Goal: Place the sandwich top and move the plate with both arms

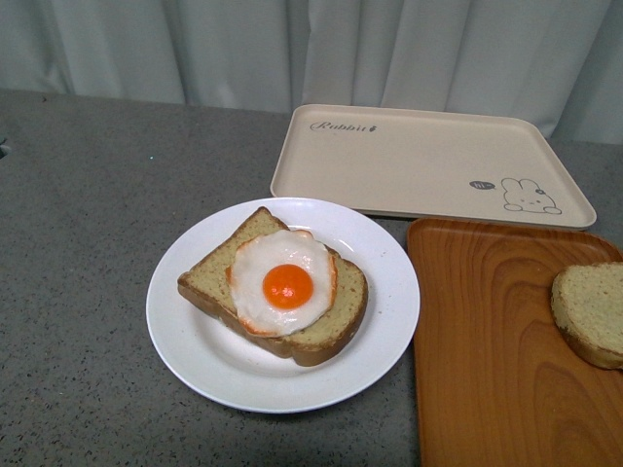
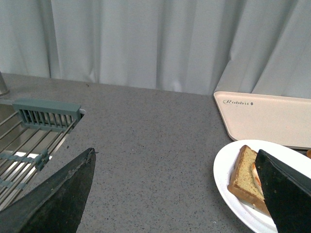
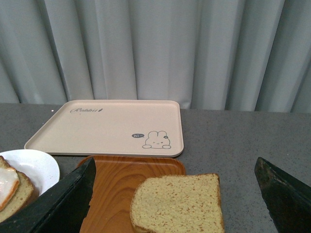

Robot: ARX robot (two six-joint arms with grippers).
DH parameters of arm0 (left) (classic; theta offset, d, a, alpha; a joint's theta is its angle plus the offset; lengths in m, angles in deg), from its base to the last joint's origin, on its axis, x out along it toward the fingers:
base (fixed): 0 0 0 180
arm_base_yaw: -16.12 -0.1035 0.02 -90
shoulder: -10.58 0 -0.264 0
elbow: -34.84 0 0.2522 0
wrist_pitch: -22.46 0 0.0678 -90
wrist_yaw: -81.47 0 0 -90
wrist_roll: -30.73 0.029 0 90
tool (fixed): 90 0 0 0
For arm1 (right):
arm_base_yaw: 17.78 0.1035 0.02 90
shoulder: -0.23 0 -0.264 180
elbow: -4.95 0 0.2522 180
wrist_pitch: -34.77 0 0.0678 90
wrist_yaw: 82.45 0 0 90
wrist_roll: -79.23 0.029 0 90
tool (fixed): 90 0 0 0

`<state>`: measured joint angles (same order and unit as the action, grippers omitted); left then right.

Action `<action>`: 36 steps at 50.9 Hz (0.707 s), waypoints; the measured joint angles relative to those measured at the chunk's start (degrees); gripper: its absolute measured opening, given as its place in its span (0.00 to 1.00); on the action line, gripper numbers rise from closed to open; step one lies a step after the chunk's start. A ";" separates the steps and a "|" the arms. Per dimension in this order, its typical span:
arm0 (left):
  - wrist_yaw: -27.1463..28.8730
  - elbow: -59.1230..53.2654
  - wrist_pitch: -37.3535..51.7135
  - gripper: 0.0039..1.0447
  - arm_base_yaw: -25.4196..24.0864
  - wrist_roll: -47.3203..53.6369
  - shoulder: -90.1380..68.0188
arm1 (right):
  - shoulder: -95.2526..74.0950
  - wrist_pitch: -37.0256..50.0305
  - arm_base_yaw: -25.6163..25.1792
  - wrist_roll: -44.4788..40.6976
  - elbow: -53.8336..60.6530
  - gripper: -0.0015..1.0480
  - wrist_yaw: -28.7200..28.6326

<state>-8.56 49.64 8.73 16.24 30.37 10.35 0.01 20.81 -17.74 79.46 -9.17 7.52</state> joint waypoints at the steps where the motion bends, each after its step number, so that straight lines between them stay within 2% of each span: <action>1: -0.02 0.00 0.00 0.94 0.00 -0.02 0.00 | 0.00 0.00 0.00 -0.02 0.00 0.91 0.00; 25: 0.00 0.00 0.00 0.94 0.00 0.00 0.00 | 0.00 0.00 0.00 0.00 0.00 0.91 0.00; 29: -0.02 0.00 0.00 0.94 0.00 0.00 0.00 | -0.72 -1.62 0.55 -0.33 -0.44 0.91 3.56; 32: 0.00 0.00 0.00 0.94 0.00 0.00 0.00 | -1.77 -1.49 -0.44 1.11 -0.66 0.91 2.69; 36: 0.00 0.00 0.00 0.94 0.00 -0.02 0.00 | -5.31 0.24 -4.00 4.31 -1.84 0.91 -1.73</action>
<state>-8.56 49.64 8.73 16.24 30.35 10.35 -5.31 21.05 -21.74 83.77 -11.00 5.79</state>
